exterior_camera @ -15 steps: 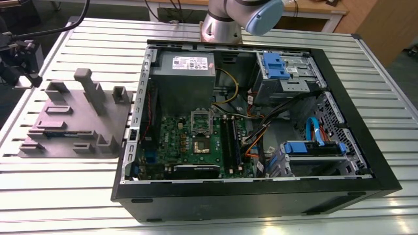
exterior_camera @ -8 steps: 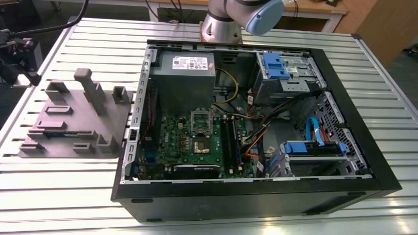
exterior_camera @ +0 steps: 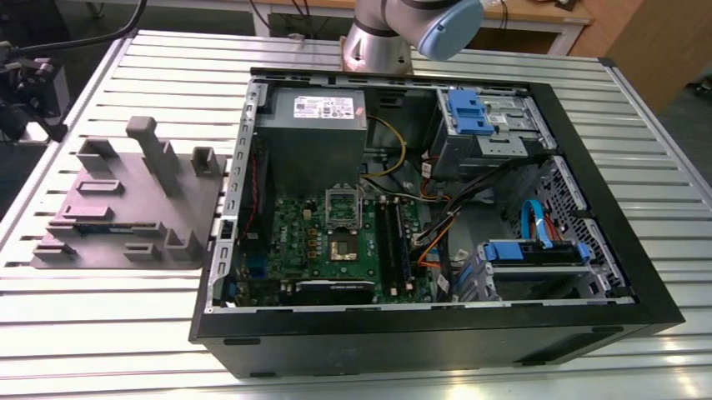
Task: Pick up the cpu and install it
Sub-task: 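Pick up the cpu and move it towards the insertion slot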
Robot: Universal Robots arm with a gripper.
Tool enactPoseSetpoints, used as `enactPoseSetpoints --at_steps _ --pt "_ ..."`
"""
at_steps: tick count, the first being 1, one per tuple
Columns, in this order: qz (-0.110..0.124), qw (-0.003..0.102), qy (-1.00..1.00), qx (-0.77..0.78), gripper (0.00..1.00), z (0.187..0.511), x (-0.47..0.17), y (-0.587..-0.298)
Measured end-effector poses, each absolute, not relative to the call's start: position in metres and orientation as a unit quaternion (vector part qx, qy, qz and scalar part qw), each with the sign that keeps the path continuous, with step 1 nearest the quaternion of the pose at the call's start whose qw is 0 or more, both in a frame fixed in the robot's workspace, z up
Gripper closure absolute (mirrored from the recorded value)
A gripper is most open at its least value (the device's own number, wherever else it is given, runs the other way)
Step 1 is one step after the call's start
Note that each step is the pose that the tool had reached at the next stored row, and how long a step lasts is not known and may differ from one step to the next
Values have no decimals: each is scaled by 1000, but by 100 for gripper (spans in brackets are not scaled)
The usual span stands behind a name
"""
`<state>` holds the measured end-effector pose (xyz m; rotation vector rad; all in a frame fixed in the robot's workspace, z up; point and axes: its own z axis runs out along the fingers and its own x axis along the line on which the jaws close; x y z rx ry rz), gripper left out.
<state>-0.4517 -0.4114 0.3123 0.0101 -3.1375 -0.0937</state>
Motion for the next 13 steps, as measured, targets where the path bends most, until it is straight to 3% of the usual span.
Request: enactPoseSetpoints --at_steps 13 --pt "-30 1 -1000 3 53 323 -452 -411"
